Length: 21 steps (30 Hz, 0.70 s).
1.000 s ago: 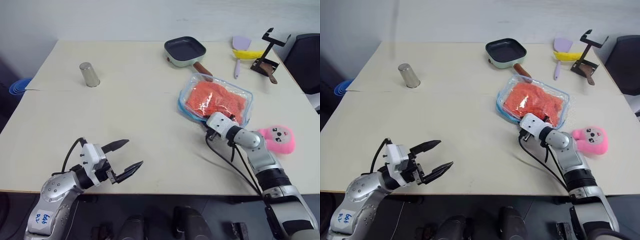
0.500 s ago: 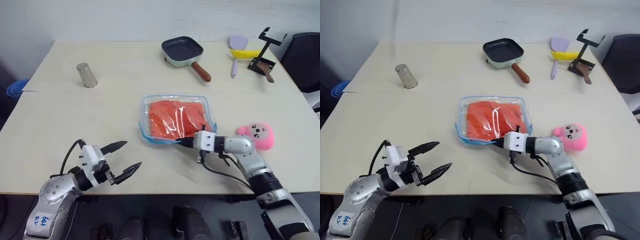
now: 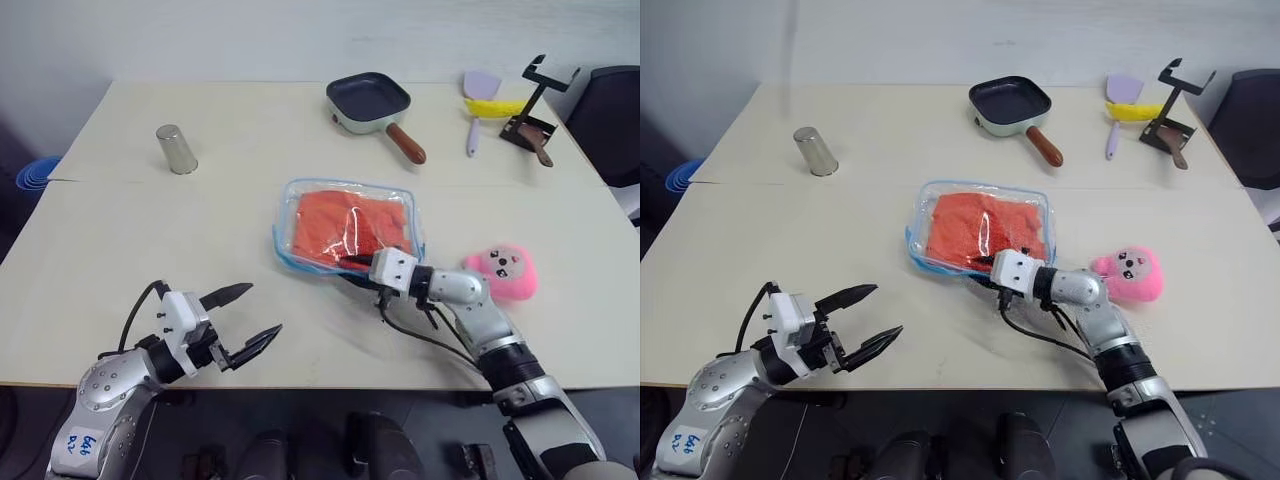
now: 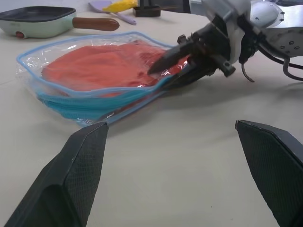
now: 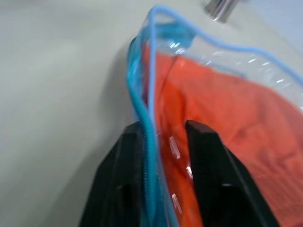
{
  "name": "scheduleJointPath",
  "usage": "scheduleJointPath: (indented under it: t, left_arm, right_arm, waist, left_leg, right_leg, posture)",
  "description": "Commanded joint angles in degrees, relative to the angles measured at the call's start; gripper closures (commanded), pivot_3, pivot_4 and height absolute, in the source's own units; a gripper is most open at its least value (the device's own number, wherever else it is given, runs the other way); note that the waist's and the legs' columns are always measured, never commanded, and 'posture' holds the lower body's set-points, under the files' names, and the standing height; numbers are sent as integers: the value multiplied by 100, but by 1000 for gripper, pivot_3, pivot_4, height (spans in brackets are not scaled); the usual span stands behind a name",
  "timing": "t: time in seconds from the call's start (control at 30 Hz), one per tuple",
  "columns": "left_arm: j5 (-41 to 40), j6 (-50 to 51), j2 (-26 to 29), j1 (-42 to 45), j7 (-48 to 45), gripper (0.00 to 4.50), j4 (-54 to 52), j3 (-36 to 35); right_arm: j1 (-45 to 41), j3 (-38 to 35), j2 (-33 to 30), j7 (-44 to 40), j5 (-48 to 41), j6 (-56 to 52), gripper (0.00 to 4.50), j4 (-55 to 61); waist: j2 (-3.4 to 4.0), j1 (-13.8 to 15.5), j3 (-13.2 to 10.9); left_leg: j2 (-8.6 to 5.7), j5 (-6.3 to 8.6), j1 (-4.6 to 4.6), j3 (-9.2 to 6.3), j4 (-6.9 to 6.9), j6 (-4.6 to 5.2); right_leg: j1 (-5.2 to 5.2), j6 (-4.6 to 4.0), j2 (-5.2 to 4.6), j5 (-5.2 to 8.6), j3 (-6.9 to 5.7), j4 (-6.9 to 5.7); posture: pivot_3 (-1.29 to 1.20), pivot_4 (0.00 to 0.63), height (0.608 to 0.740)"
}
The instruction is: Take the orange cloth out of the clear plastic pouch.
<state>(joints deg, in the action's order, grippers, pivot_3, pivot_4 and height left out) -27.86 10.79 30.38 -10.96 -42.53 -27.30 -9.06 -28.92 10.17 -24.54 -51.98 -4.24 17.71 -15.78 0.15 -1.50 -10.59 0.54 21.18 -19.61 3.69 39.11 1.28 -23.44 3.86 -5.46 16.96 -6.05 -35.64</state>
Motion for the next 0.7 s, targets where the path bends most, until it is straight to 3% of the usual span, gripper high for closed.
scheduleJointPath:
  t: [0.03,0.1,0.17,0.27,0.43,0.6,0.7]
  left_arm:
    - [-148,1,22,-95,19,0,-290,-137]
    - [-296,89,33,-103,-40,0,-353,-140]
    - [-370,136,41,-92,-57,0,-391,-147]
    - [-441,242,67,7,-146,0,-426,-16]
    - [-311,178,55,263,-298,0,-255,202]
    - [-221,90,18,499,-367,0,-4,268]
    - [-179,44,3,621,-411,0,121,307]
  right_arm:
    - [488,-700,-496,-579,-1188,-196,1709,959]
    - [766,-1278,-1020,-702,-1712,-930,1099,1139]
    - [891,-1692,-1385,-695,-2010,-1372,1099,1141]
    - [1266,-2297,-2419,-1165,-2322,-2250,1099,1033]
    - [1401,-2561,-3548,-1107,-1795,-3043,1099,-363]
    - [1260,-2323,-3698,-1543,-1853,-3960,1099,-920]
    - [1011,-2139,-3439,-1695,-1833,-4152,1714,-1075]
  waist:
    - [2,35,-1]
    - [4,85,-2]
    - [4,127,-3]
    - [19,156,-11]
    - [24,142,-14]
    - [26,113,-13]
    - [25,110,-14]
  left_leg:
    - [0,1,-4,-3,0,2]
    - [-2,5,-8,-4,0,9]
    - [-7,8,-8,-2,1,17]
    - [-11,8,-7,-2,2,20]
    - [-10,6,-4,2,1,20]
    - [-5,3,4,14,1,15]
    - [-5,-1,14,19,1,14]
  right_leg:
    - [0,0,-1,0,-2,0]
    - [2,1,-2,-1,-3,1]
    - [5,4,-8,-3,-1,8]
    - [5,5,-13,-3,-1,18]
    - [7,4,-12,-2,-2,19]
    - [8,4,-4,-2,3,13]
    - [11,4,-3,-2,8,7]
  posture:
    - [0,150,740]
    - [0,150,740]
    - [0,150,740]
    - [0,150,740]
    - [0,150,740]
    - [0,150,740]
    - [0,150,740]
